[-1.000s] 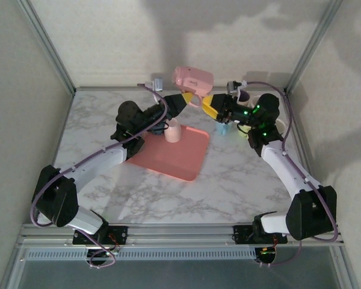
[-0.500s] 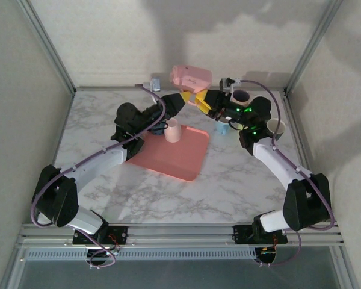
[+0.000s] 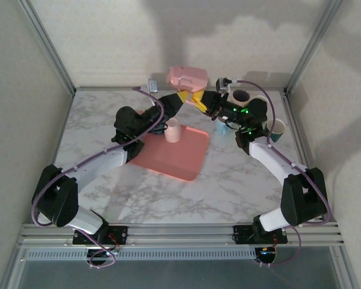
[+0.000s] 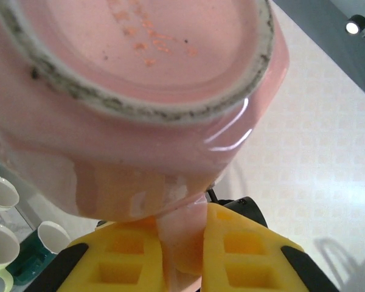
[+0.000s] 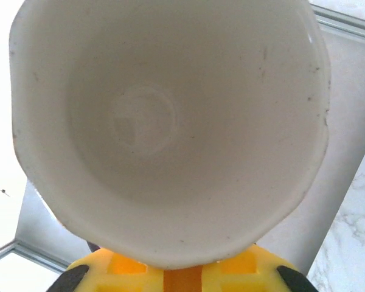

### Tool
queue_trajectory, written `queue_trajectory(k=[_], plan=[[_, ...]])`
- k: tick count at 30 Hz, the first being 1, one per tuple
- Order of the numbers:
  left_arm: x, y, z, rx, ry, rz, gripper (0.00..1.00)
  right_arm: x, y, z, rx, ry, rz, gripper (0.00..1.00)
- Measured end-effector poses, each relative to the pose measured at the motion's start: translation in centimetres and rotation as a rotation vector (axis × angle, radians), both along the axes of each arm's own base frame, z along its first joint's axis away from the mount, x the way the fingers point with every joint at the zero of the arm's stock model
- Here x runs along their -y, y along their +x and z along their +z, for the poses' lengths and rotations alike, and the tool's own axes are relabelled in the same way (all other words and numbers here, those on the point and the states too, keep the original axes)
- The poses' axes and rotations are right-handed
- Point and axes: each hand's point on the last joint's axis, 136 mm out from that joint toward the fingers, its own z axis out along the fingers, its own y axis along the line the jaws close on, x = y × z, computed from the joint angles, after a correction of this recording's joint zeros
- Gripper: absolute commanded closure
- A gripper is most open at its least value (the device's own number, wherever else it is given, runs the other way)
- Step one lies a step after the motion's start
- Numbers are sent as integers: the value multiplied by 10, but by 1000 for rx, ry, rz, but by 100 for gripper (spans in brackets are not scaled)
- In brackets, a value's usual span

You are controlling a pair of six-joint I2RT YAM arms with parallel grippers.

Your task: Turn the mug right side up

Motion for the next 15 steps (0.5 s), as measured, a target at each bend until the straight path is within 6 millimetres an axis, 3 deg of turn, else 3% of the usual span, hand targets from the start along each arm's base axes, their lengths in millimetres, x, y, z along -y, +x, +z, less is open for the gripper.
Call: queue_trajectory(k=[3, 6, 9, 15], plan=[[1, 2, -6, -8, 22, 6, 63, 1, 2, -5, 13, -35, -28, 100], [5, 0, -12, 0, 64, 5, 43, 2, 5, -10, 3, -79, -59, 100], [6, -4, -16, -6, 108, 11, 36, 1, 10, -16, 1, -119, -84, 100], [-1, -6, -27, -48, 206, 31, 31, 7, 13, -22, 12, -201, -133, 100]])
